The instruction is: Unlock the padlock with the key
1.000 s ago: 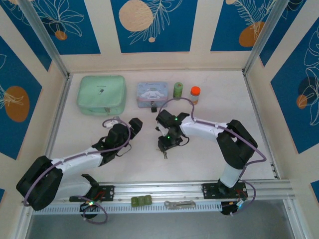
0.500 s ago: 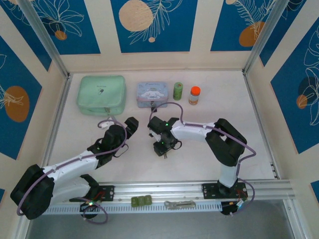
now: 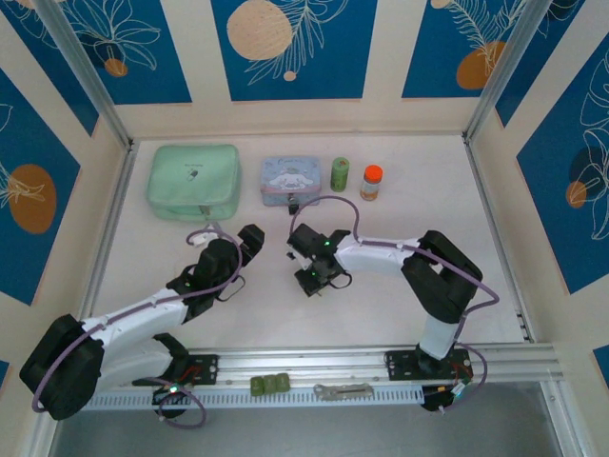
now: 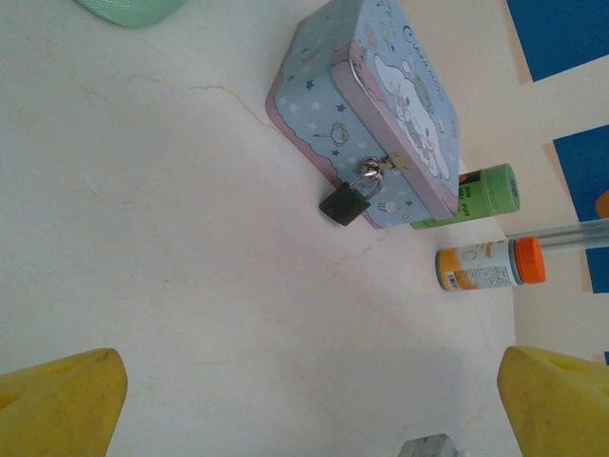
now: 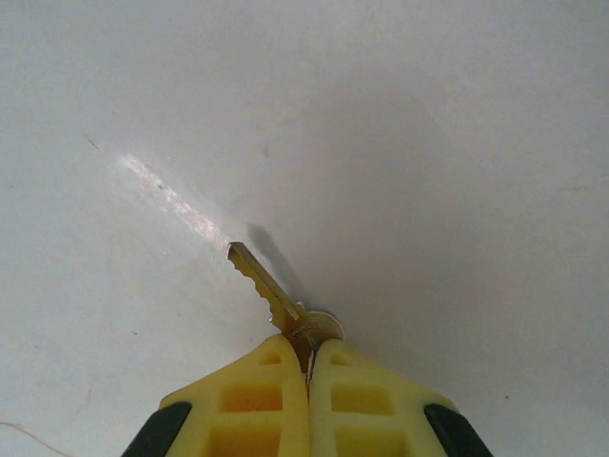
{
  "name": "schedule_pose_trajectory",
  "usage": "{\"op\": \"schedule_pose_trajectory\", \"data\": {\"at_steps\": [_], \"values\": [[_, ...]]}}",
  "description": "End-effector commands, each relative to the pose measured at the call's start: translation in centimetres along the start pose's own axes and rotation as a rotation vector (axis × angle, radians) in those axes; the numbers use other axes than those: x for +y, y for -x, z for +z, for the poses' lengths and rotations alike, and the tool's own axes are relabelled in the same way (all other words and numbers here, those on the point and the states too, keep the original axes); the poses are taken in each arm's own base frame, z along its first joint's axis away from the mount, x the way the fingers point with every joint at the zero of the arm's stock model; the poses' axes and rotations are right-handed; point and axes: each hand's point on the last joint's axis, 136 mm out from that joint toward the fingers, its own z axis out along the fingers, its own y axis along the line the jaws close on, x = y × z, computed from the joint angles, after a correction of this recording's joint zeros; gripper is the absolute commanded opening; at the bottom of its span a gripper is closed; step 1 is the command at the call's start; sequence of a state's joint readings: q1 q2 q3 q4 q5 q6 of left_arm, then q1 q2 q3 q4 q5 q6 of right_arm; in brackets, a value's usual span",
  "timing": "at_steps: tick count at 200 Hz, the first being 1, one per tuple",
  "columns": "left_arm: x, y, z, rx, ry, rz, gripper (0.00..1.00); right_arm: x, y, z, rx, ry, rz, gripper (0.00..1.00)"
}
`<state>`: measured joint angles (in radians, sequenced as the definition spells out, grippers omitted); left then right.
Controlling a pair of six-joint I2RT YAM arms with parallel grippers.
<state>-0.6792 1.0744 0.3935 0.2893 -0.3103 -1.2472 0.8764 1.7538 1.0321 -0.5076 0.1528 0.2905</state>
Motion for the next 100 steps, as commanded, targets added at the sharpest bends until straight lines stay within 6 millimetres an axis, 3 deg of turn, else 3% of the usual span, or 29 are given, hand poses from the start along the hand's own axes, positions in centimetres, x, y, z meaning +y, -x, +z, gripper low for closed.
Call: {"op": "schedule_pose_trajectory", "data": {"at_steps": [1, 36, 68, 100], "values": [[-1.1, -0.4, 0.4, 0.03, -0.053, 0.011, 0.99, -0.3, 0.4, 0.2, -0.054, 0.087, 0.077, 0.0], [-3.1, -2.2, 1.5, 0.112, -0.148, 0.004, 0.99, -0.5, 2.0, -2.1, -0.16, 0.214, 0.165, 0.0], [-5.8, -3.2, 2.0, 0.156, -0.268, 0.033, 0.94, -2.1, 3.4, -4.7, -0.259, 0.227, 0.287, 0.0], [-8.2, -4.2, 2.5, 0.202, -0.377, 0.055, 0.86, -2.1, 5.8, -7.4, -0.389, 0.243, 0.324, 0.0]]}}
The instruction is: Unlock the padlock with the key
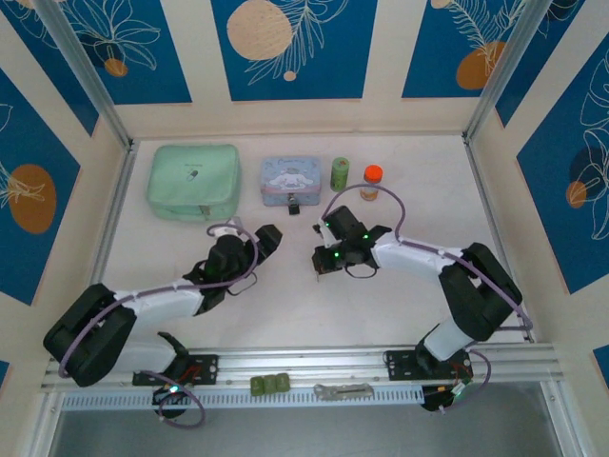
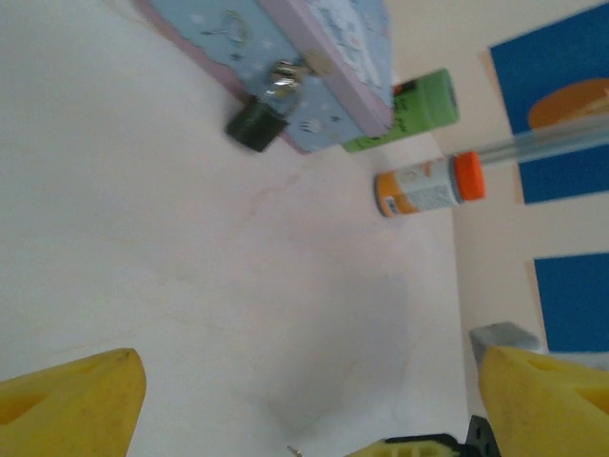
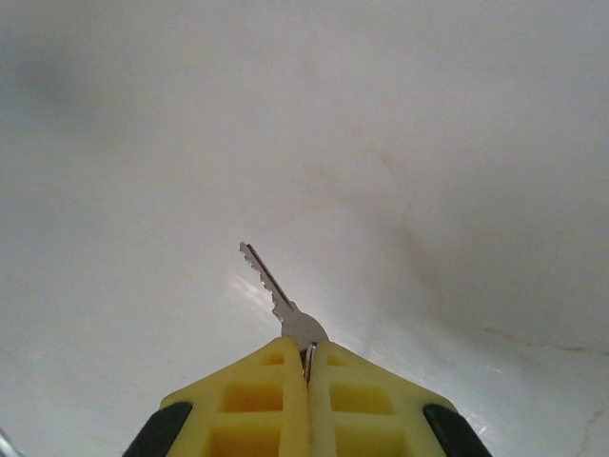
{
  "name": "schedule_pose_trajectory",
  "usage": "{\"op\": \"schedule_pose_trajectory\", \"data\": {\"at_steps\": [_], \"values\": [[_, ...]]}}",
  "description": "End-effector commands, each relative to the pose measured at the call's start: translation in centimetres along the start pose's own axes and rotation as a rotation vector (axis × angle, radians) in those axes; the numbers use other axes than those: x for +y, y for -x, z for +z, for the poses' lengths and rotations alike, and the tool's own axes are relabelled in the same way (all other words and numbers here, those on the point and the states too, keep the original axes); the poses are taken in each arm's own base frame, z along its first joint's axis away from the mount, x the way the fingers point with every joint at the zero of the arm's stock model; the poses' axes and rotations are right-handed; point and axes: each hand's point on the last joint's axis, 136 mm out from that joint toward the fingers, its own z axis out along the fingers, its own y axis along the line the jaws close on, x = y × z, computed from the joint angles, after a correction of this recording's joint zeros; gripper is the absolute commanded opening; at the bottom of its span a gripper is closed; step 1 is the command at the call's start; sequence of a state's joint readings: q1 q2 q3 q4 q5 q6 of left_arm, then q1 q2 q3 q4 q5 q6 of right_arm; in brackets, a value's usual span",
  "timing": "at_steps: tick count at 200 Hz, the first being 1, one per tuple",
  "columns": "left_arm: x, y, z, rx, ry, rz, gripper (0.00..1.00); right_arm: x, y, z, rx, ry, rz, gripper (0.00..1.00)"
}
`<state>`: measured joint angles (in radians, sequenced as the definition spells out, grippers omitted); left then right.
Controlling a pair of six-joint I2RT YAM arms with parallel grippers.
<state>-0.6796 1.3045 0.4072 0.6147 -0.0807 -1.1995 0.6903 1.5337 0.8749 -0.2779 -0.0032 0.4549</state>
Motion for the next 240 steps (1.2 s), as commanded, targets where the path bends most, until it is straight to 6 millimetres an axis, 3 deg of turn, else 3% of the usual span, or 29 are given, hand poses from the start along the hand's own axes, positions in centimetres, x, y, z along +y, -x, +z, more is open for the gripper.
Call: {"op": "schedule_pose_trajectory", "data": {"at_steps": [1, 61, 101, 143, 167, 184, 240], "values": [[-4.9, -0.1, 0.6, 0.029, -0.193, 0.038, 0.86, 1.9, 2.6, -1.6, -0.116, 0.069, 0.043, 0.0], [-5.2, -1.4, 1.8, 0.09, -0.242, 0.003, 0.84, 1.4, 3.7, -2.5, -0.169, 0.16, 0.164, 0.0], [-7.6, -1.3, 1.9, 0.091, -0.351, 0.051, 0.83, 1.9, 4.3, -3.1, -0.176, 0.278, 0.212, 0.0], [-9.7, -1.3, 1.5, 0.1, -0.476, 0.141, 0.82, 3.5, 5.2, -6.0, -0.167, 0.493, 0.159, 0.0], [-11.0, -1.7, 1.7, 0.134, -0.564, 0.147, 0.8, 4.0, 5.3, -7.3, -0.163, 0.535, 0.138, 0.0], [-11.9, -2.2, 2.0, 0.165, -0.625, 0.141, 0.72, 4.4, 5.4, -8.0, -0.169, 0.557, 0.132, 0.0], [-12.1, -2.4, 2.3, 0.179, -0.653, 0.126, 0.68, 3.9, 5.3, -8.4, -0.194, 0.54, 0.148, 0.0]]}}
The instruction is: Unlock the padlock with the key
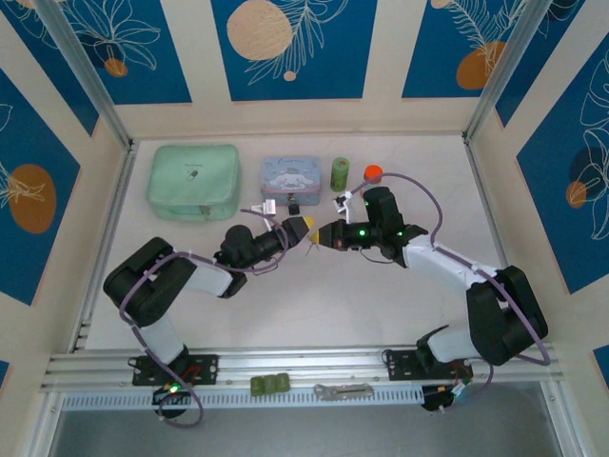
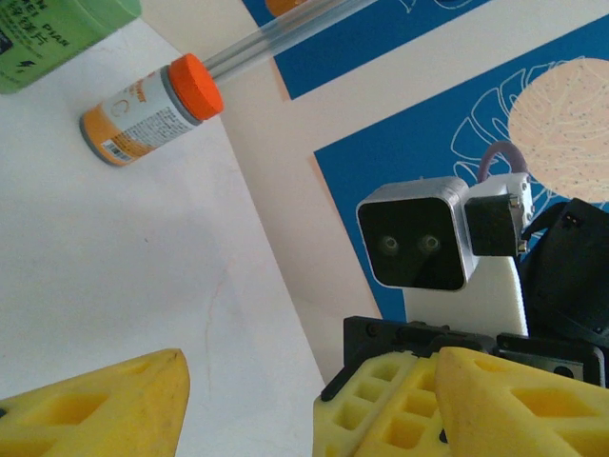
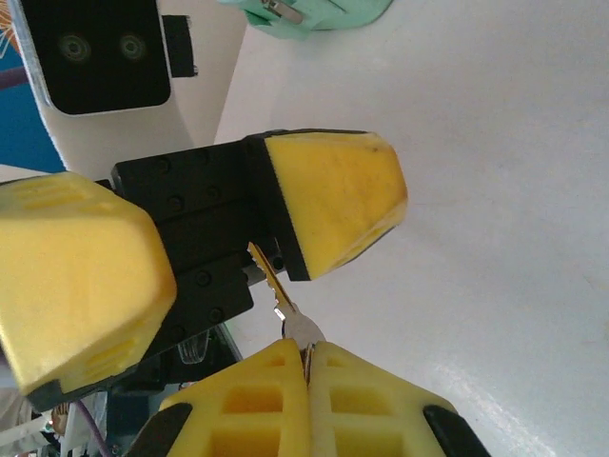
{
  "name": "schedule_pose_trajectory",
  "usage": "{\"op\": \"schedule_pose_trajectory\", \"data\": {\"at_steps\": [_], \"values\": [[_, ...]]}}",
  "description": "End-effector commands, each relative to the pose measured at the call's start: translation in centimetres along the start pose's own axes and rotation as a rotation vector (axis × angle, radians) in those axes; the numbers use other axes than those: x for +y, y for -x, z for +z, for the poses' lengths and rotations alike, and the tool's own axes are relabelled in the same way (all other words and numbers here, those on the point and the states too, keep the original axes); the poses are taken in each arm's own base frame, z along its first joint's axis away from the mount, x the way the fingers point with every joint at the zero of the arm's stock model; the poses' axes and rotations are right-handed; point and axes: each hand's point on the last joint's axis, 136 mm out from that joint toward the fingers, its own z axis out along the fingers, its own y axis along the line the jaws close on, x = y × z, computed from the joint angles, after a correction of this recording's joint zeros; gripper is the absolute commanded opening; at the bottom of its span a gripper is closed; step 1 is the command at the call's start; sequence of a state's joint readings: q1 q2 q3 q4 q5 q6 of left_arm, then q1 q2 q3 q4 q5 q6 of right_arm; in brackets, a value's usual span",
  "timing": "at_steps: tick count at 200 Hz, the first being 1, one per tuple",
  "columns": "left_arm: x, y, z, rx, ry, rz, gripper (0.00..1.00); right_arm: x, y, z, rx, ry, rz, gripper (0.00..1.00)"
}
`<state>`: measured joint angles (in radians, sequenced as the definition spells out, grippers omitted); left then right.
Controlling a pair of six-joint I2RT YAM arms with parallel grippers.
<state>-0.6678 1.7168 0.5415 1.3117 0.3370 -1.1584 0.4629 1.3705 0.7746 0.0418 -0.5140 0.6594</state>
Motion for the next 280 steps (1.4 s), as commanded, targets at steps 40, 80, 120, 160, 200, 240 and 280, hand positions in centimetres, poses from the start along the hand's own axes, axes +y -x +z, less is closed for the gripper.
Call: {"op": "schedule_pose_trajectory", "data": {"at_steps": [40, 80, 120, 160, 200, 240, 280], "values": [[-2.6, 0.5, -0.4, -0.004, -0.105, 0.035, 0.6, 0.2, 0.6, -0.6, -0.013, 0.039, 0.013, 0.0], [-3.1, 0.7, -0.5, -0.011, -0.112, 0.049, 0.39, -0.4, 0.9, -0.7, -0.02, 0.018, 0.036, 0.0], [-2.6, 0.6, -0.4, -0.008, -0.102, 0.034, 0.03, -0.3, 1.0, -0.9, -0.024, 0.024, 0.043, 0.0], [-2.4, 0.7, -0.3, -0.011, -0.09, 0.033, 0.0, 0.2, 1.1, -1.5, -0.034, 0.018, 0.005, 0.21], [-2.6, 0.2, 0.1, 0.045, -0.075, 0.053, 0.0, 1.1, 1.4, -2.7, -0.104, 0.02, -0.155, 0.45], [-3.3, 0.3, 0.4, 0.059, -0.113, 0.036, 0.0, 1.7, 1.4, -2.3, -0.13, 0.103, -0.196, 0.43], [-4.1, 0.5, 0.5, 0.057, -0.145, 0.026, 0.0, 1.2, 1.3, -1.7, -0.15, 0.115, -0.2, 0.38]]}}
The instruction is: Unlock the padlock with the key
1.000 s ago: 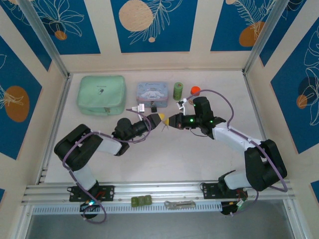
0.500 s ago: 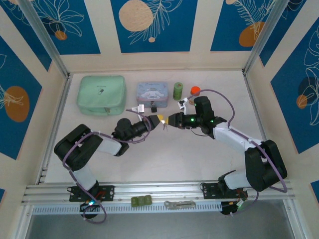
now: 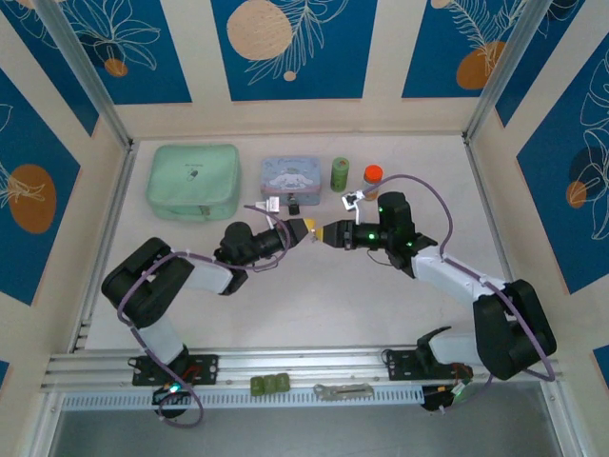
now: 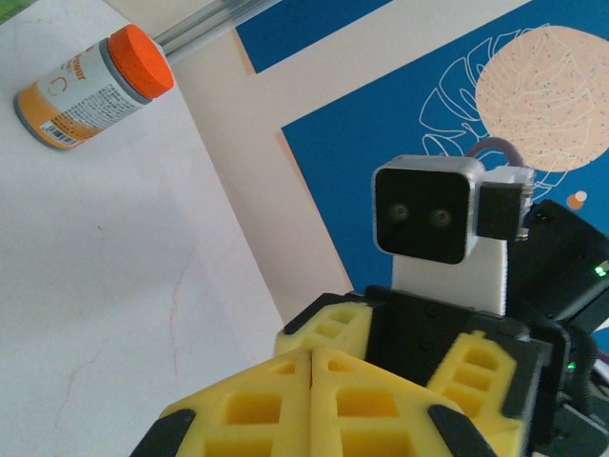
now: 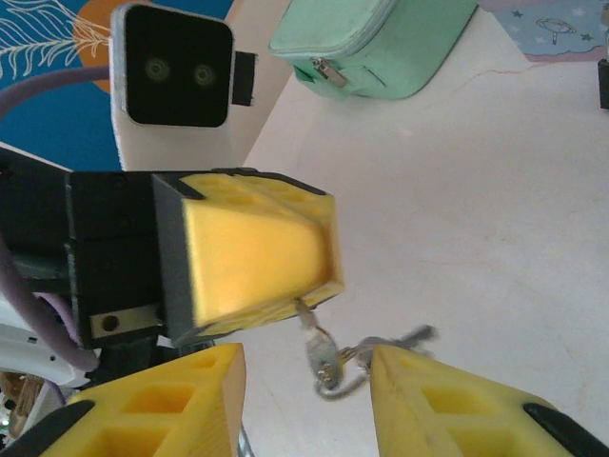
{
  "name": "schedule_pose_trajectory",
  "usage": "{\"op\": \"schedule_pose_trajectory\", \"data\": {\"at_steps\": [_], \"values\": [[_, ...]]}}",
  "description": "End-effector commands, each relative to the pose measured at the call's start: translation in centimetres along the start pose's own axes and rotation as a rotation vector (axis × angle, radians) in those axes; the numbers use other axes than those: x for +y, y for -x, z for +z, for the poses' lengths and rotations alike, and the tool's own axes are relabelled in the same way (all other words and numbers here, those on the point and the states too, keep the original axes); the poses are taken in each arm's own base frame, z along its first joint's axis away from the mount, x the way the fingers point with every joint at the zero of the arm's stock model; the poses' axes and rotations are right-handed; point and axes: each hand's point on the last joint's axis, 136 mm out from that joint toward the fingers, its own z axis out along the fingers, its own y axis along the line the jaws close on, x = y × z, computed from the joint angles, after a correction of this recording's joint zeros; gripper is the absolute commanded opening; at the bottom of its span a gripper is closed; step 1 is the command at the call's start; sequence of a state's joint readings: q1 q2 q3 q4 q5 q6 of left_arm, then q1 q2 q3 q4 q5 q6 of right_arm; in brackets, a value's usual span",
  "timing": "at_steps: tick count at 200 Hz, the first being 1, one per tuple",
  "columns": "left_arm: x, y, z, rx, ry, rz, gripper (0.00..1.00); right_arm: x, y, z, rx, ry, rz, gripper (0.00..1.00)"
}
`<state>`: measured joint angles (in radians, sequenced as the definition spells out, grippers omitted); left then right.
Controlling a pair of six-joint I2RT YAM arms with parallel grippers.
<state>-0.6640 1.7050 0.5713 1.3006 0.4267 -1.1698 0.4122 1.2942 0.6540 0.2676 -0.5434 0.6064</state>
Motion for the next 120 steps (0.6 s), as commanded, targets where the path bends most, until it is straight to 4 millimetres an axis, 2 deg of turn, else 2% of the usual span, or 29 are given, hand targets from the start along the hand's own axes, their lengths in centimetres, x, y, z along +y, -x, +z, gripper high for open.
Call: {"op": "schedule_pose_trajectory", "data": {"at_steps": [1, 69, 120], "values": [[-2.38, 0.98, 0.21, -0.009, -0.083, 0.028, 0.0, 0.56, 0.29, 0.23, -0.024, 0.044, -0.036, 0.38], [-2.48, 1.17, 0.22, -0.025, -0.103, 0.002, 0.0, 0.29, 0.12, 0.84, -0.029, 0.074, -0.011, 0.25], [-2.7, 1.29, -0.08, -0.038, -0.102, 0.007, 0.0, 0.05, -0.06, 1.15, -0.026, 0.08, 0.003, 0.19]]}}
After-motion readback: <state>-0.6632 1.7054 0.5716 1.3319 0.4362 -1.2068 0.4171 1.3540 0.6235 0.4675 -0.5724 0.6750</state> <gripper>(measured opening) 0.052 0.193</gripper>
